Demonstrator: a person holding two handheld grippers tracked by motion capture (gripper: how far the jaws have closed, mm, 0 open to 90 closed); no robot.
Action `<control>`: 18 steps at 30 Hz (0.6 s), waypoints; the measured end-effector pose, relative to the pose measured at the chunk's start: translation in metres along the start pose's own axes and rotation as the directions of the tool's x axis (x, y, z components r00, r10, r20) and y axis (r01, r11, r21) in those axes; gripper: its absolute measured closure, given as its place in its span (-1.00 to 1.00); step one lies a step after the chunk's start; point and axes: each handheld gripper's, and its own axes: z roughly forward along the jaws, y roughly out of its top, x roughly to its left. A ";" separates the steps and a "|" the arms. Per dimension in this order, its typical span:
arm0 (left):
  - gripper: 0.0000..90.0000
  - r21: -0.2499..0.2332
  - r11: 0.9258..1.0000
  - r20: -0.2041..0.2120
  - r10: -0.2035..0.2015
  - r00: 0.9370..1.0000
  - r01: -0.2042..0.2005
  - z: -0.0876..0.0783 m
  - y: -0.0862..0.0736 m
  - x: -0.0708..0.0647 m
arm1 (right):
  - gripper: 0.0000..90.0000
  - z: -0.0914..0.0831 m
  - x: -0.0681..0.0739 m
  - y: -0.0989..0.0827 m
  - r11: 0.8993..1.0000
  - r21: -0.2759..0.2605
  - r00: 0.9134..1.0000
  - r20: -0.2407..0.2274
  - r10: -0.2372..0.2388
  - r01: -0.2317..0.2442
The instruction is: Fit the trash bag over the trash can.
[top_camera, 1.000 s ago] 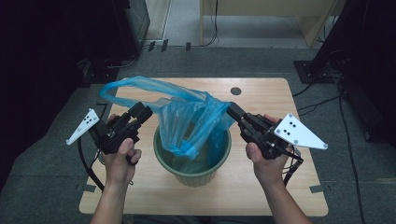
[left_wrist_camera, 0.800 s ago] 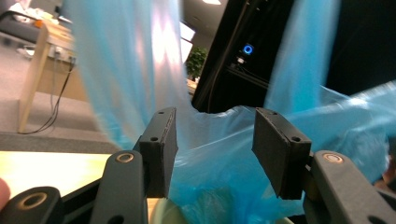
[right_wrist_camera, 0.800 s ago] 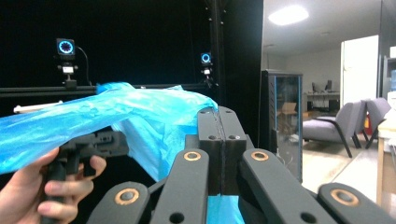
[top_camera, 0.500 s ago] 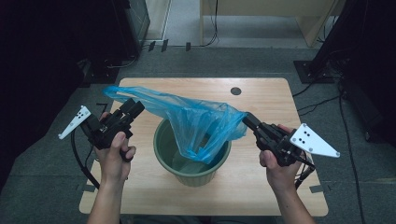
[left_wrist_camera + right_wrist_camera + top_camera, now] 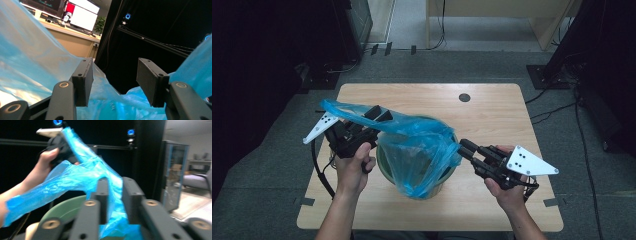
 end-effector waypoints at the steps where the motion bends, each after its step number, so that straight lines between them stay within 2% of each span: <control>1: 0.03 -0.006 1.000 -0.003 0.007 1.000 -0.007 0.003 0.003 -0.004 | 0.43 0.000 0.003 -0.001 1.000 0.003 0.999 -0.030 -0.023 0.023; 2: 0.03 -0.006 1.000 -0.003 0.007 1.000 -0.007 0.003 0.003 -0.004 | 0.34 -0.001 0.004 0.000 0.999 0.006 0.999 -0.036 -0.036 0.036; 8: 0.04 -0.014 0.999 -0.022 0.036 0.999 -0.037 0.011 0.008 -0.012 | 0.18 -0.007 0.007 0.004 0.998 -0.006 0.996 -0.063 -0.058 0.058; 12: 0.04 -0.023 0.999 -0.028 0.041 0.999 -0.042 0.015 0.010 -0.014 | 0.10 -0.016 0.008 0.008 0.997 -0.022 0.992 -0.108 -0.069 0.067; 14: 0.04 -0.039 0.999 -0.059 0.033 0.998 -0.035 0.015 0.013 -0.012 | 0.06 -0.021 0.008 0.007 0.996 0.009 0.991 -0.098 -0.089 0.091; 18: 0.05 -0.058 0.998 -0.080 0.024 0.996 -0.028 0.016 0.017 -0.013 | 0.06 -0.025 0.008 0.004 0.995 0.024 0.993 -0.075 -0.094 0.096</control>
